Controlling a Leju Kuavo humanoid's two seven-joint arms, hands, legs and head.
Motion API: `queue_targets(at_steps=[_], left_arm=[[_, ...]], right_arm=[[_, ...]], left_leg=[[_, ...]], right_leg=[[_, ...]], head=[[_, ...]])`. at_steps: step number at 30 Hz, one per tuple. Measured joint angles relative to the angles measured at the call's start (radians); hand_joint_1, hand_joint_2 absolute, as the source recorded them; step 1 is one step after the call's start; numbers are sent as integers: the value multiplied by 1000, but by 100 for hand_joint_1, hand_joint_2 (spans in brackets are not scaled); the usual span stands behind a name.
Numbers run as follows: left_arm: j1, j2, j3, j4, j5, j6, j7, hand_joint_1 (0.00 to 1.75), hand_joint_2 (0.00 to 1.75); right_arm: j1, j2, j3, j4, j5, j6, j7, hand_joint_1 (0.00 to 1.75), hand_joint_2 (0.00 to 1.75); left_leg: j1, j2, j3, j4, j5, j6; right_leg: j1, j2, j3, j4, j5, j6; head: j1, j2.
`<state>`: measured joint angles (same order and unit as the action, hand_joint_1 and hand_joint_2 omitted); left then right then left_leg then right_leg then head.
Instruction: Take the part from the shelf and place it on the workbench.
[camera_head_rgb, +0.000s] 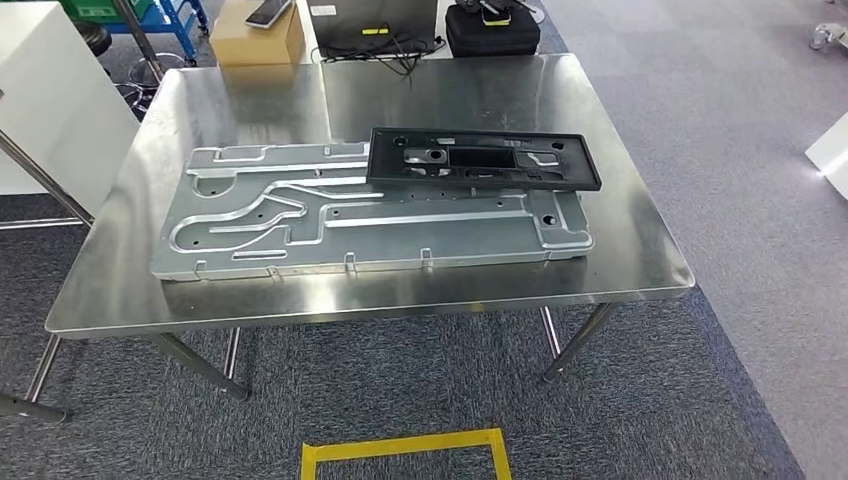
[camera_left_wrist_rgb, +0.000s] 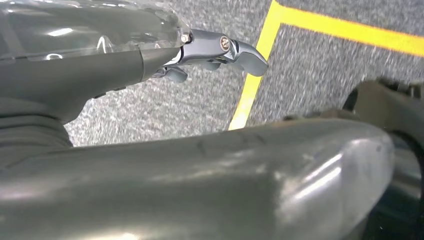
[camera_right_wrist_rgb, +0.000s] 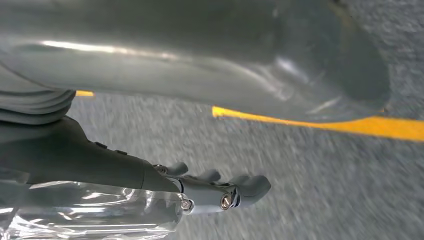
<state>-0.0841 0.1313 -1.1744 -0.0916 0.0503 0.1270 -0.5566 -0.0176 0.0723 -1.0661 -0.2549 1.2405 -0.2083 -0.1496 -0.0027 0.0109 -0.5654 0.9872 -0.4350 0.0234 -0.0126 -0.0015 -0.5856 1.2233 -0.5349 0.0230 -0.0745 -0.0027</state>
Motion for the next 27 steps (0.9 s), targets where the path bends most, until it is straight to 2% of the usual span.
queue_targets(at_steps=[1, 2, 3, 4, 6, 7, 8, 10, 11, 12, 13, 14, 15, 16, 17, 18, 19, 21, 22, 23, 24, 26, 27], left_arm=[[0, 0, 0, 0, 0, 0, 0, 0, 0], [1, -1, -1, 0, 0, 0, 1, 0, 0], [1, -1, -1, 0, 0, 0, 1, 0, 0], [1, 0, -2, 1, 0, -1, 3, 0, 0], [1, 2, -4, 3, 1, -3, 6, 0, 0], [2, 5, -6, 4, 1, -4, 8, 0, 0], [2, 7, -10, 5, 1, -6, 9, 0, 0], [2, 14, -20, 7, 0, -8, 12, 0, 0], [1, 16, -25, 7, -1, -8, 13, 0, 0], [-1, 18, -29, 8, -1, -8, 13, 0, 0], [-2, 20, -32, 8, -1, -9, 14, 0, 0], [-3, 20, -35, 8, -1, -9, 14, 0, 0], [-5, 21, -39, 8, -1, -10, 14, 0, 0], [-7, 23, -43, 8, -1, -10, 14, 0, 0], [-11, 26, -46, 8, -1, -10, 14, 0, 0], [-14, 29, -49, 8, -1, -10, 14, 0, 0], [-18, 31, -51, 8, -1, -10, 14, 0, 0], [-21, 33, -57, 8, 1, -12, 15, 0, 0], [-22, 33, -61, 8, 1, -14, 15, 0, 0], [-23, 33, -65, 8, 2, -16, 15, 0, 0], [-25, 33, -70, 8, 2, -20, 16, 0, 0], [-27, 32, -79, 8, 2, -27, 21, 0, 0], [-28, 31, -85, 8, 2, -31, 25, 0, 0]], right_arm=[[-5, 2, -5, 5, -2, 7, 4, 0, 0], [-9, 3, -9, 10, -4, 17, 10, 0, 0], [-14, 4, -14, 14, -5, 33, 19, 0, 0], [-17, 6, -18, 18, -5, 54, 32, 0, 0], [-21, 14, -24, 25, -5, 95, 60, 0, 0], [-24, 18, -27, 28, -5, 110, 71, 0, 0], [-26, 22, -30, 30, -6, 122, 78, 0, 0], [-30, 29, -35, 34, -8, 138, 87, 0, 0], [-30, 32, -36, 36, -8, 143, 90, 0, 0], [-31, 35, -37, 37, -9, 146, 92, 0, 0], [-32, 37, -37, 39, -9, 147, 93, 0, 0], [-34, 40, -38, 40, -9, 148, 94, 0, 0], [-35, 42, -38, 41, -9, 148, 94, 0, 0], [-37, 45, -38, 42, -9, 150, 94, 0, 0], [-39, 48, -38, 43, -9, 152, 94, 0, 0], [-41, 50, -38, 44, -9, 156, 93, 0, 0], [-42, 52, -38, 44, -8, 160, 91, 0, 0], [-44, 53, -39, 45, -7, 164, 82, 0, 0], [-45, 53, -39, 45, -7, 165, 77, 0, 0], [-46, 53, -39, 45, -7, 167, 73, 0, 0], [-47, 52, -39, 45, -8, 170, 69, 0, 0], [-48, 52, -39, 45, -15, 179, 64, 0, 0], [-49, 52, -40, 45, -19, 184, 62, 0, 0]], left_leg=[[-1, 0, -16, 10, 6, -4], [-2, 0, -28, 19, 12, -8], [-3, 0, -36, 26, 18, -14], [-4, 0, -42, 29, 26, -20], [-3, -1, -52, 32, 37, -32], [-2, -2, -59, 43, 20, -37], [0, -3, -70, 69, -15, -43], [4, -4, -97, 176, -117, -53], [5, -4, -108, 241, -152, -57], [6, -4, -110, 291, -162, -58], [6, -4, -99, 313, -148, -58], [6, -4, -71, 298, -119, -55], [5, -4, -28, 250, -90, -50], [3, -4, 29, 176, -78, -42], [1, -4, 87, 91, -83, -35], [-2, -4, 127, 27, -93, -29], [-6, -4, 151, -15, -103, -24], [-8, -2, 146, -35, -91, -14], [-7, 0, 139, -40, -79, -7], [-4, 3, 128, -44, -66, 2], [-2, 5, 114, -46, -52, 8], [-3, 5, 81, -43, -28, 13], [-2, 5, 63, -39, -16, 11]], right_leg=[[1, 0, 54, -69, 10, -2], [2, 1, 102, -138, 3, -7], [5, 2, 136, -192, -11, -11], [7, 2, 151, -222, -24, -17], [6, 0, 142, -233, -18, -30], [4, -2, 131, -233, -7, -38], [3, -4, 118, -235, 5, -46], [5, -7, 90, -234, 29, -55], [7, -8, 74, -232, 40, -56], [9, -9, 58, -229, 51, -57], [11, -9, 41, -225, 62, -57], [13, -9, 23, -221, 72, -56], [15, -9, 8, -217, 81, -56], [17, -9, -3, -214, 90, -54], [19, -9, -11, -212, 99, -51], [20, -10, -16, -212, 109, -47], [19, -11, -19, -213, 119, -42], [15, -12, -24, -215, 135, -30], [14, -10, -29, -209, 125, -24], [13, -7, -37, -190, 97, -18], [12, -5, -49, -150, 49, -13], [7, -2, -77, -24, -53, -4], [5, -2, -85, 36, -75, 0]], head=[[0, 0], [0, 0], [0, 0], [0, 0], [0, 0], [0, 0], [0, 0], [0, 0], [0, 0], [0, 0], [0, 0], [0, 0], [0, 0], [0, 0], [0, 0], [0, 0], [0, 0], [0, 0], [0, 0], [0, 0], [0, 0], [0, 0], [0, 0]])
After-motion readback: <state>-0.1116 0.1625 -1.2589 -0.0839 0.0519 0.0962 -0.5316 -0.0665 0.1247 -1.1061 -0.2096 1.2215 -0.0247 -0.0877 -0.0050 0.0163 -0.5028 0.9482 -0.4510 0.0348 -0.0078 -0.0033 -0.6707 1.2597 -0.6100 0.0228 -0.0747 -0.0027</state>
